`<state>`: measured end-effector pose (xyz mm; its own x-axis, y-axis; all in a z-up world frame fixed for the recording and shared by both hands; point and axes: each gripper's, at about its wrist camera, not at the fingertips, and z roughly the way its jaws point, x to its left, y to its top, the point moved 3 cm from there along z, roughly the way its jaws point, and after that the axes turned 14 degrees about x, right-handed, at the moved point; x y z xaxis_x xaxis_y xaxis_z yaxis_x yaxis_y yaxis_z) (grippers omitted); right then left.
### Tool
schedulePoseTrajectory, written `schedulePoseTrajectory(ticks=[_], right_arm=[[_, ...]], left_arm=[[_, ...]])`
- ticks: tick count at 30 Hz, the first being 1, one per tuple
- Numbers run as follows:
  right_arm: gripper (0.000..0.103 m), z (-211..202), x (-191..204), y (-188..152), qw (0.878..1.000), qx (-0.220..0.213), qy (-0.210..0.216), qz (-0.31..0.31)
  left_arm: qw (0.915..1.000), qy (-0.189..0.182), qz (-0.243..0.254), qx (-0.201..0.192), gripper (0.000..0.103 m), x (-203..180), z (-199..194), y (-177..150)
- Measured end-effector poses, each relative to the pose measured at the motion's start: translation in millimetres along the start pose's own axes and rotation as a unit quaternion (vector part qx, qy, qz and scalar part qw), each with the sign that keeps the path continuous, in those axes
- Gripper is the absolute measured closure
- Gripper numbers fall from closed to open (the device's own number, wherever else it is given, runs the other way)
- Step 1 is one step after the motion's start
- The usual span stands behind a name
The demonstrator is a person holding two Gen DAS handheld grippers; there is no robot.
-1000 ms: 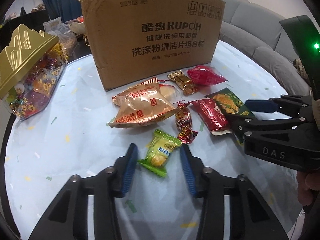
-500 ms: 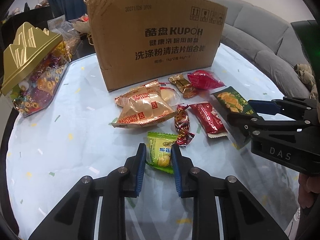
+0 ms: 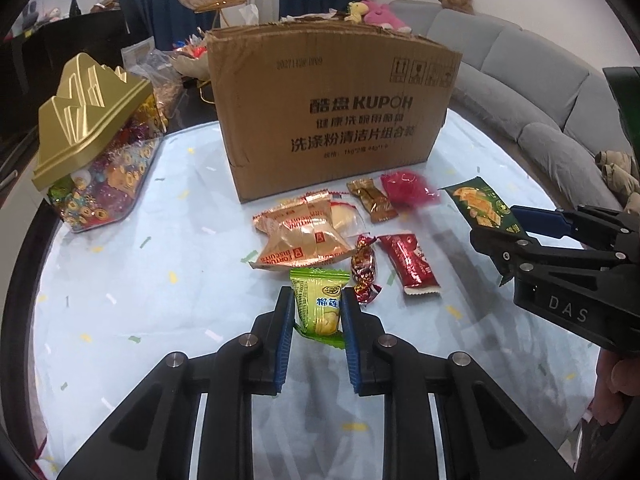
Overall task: Organize snacks
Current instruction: 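Lift both held packets toward the cardboard box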
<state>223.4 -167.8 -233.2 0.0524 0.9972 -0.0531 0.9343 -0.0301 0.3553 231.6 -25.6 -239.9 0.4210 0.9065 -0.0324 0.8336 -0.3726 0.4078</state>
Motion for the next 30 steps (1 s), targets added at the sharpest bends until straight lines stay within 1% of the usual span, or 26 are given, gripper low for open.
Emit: schedulePoseTrajectory(ticks=[8,16,20,30], right_arm=[[0.057,-16.9,1.1,0.9,1.000,-0.016,0.001,-0.003],[0.057,-34.5,-0.1,3.9,0.999,-0.033,0.004,-0.003],[0.057,-47.2,-0.7,7.3,0.999,-0.044,0.006,-0.003],[0.057,-80.0,1.5,20.8,0.997,-0.073,0.014,-0.007]], left_arm=[[0.9998,0.005,-0.019,-0.006,0.079,2.1,-13.3,4.6],[0.9993,0.018,-0.028,-0.017,0.079,1.6,-28.0,11.4],[0.9986,0.025,-0.043,-0.017,0.079,3.0,-37.0,18.4],[0.9964,0.034,-0.068,-0.038,0.079,3.0,-70.8,41.1]])
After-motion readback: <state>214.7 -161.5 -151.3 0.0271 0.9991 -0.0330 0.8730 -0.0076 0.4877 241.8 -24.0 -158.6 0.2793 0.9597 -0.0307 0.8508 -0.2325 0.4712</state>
